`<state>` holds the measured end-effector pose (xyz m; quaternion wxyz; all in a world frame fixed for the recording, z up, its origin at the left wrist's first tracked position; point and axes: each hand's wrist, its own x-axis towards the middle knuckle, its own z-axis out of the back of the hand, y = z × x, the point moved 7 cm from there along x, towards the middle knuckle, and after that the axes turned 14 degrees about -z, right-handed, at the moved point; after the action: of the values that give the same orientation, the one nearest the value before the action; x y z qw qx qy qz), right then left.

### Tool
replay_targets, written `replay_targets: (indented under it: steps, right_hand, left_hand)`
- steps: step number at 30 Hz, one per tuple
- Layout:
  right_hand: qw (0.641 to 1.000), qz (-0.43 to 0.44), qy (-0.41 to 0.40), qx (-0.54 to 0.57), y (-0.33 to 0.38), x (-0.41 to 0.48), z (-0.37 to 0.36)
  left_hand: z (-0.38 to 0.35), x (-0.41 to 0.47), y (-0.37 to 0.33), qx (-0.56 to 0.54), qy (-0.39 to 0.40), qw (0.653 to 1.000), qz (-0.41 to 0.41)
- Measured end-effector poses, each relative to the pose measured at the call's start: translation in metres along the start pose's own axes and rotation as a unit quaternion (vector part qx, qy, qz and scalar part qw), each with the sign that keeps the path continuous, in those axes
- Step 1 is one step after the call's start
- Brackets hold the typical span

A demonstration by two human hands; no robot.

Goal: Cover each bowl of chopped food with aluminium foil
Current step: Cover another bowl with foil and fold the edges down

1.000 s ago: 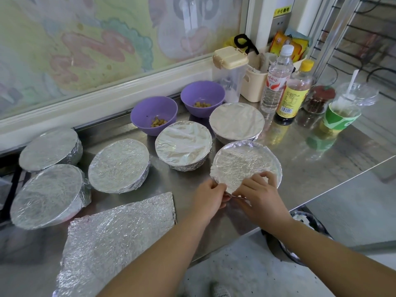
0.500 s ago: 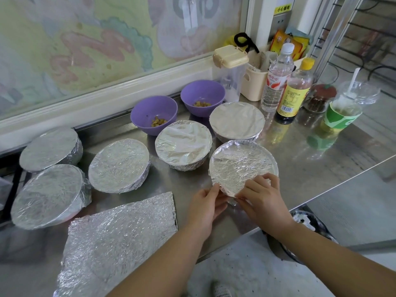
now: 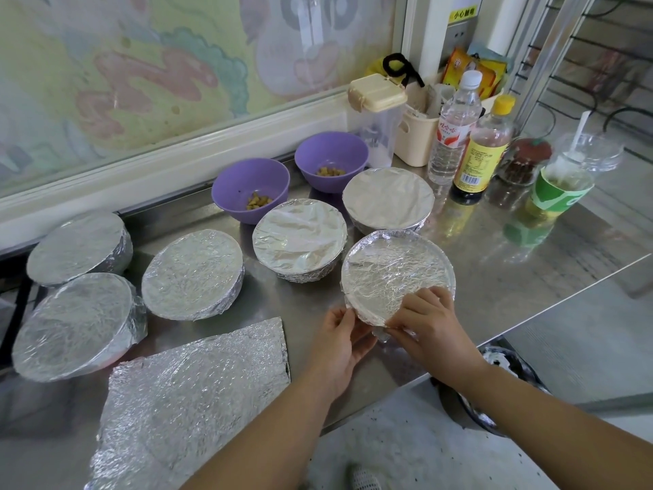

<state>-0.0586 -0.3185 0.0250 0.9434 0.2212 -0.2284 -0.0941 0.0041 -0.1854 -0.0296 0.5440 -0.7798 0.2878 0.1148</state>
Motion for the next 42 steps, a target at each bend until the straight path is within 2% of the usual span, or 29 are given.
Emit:
replay_targets:
  steps: [6, 10, 14, 16, 18, 21, 24, 26, 34, 42]
  right_hand:
    - [1.0, -0.003, 0.009, 0.002, -0.002, 0.003, 0.0]
    - [1.0, -0.014, 0.018, -0.002, -0.004, 0.003, -0.002]
    - [1.0, -0.023, 0.008, 0.005, 0.0, 0.003, -0.004]
    - [1.0, -0.028, 0.005, 0.005, 0.003, 0.003, -0.004]
    - [0.999, -0.033, 0.007, 0.003, 0.004, 0.003, -0.005]
    - [0.999, -0.037, 0.015, 0.0, 0.005, 0.002, -0.006]
    - [0.999, -0.041, 0.009, 0.003, 0.008, 0.003, -0.006]
    - [0.999, -0.046, 0.009, 0.004, 0.009, 0.003, -0.007]
    - [0.999, -0.041, 0.008, 0.003, 0.018, 0.004, -0.009]
    - [0.999, -0.036, 0.016, -0.002, 0.016, 0.003, -0.011]
  left_hand:
    - [-0.003, 0.006, 0.0, 0.024, -0.052, 0.998, 0.001]
    - [0.003, 0.006, -0.005, 0.077, -0.09, 0.992, -0.04]
    - [0.007, 0.003, -0.007, 0.099, -0.085, 0.989, -0.074]
    - [0.01, 0.002, -0.011, 0.155, -0.076, 0.98, -0.096]
    - [0.012, 0.004, -0.02, 0.242, -0.057, 0.959, -0.138]
    - [0.005, 0.005, -0.036, 0.368, 0.003, 0.905, -0.213]
    - [-0.001, 0.003, -0.04, 0.443, 0.028, 0.86, -0.253]
    - [-0.004, -0.002, -0.042, 0.459, 0.022, 0.848, -0.264]
    - [-0.004, -0.003, -0.033, 0.433, 0.0, 0.87, -0.235]
    - [-0.002, -0.004, -0.029, 0.446, -0.012, 0.861, -0.243]
